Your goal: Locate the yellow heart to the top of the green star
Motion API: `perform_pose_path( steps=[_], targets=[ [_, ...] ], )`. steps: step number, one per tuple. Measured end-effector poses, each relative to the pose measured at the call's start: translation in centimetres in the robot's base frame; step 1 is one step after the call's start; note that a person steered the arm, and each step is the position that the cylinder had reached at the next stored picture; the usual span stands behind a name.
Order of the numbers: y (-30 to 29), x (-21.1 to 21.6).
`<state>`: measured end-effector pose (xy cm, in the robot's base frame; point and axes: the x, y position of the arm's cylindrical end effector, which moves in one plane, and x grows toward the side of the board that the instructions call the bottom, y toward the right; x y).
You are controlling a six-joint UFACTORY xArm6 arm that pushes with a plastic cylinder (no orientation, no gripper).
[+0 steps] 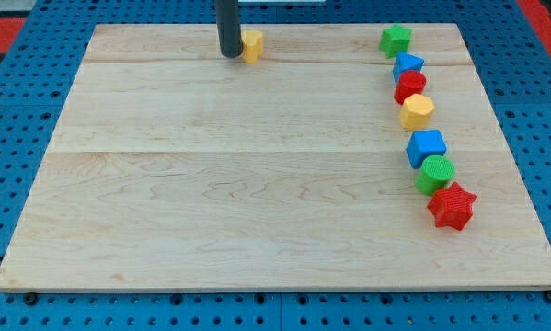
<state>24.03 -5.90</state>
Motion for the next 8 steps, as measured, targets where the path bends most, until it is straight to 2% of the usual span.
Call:
perform_pose_path(
  steps=[3,5,7,8],
  targets=[
    [10.8,-4.3],
    [16.2,-4.9],
    [14.9,-4.1],
    [16.8,-3.9]
  ],
)
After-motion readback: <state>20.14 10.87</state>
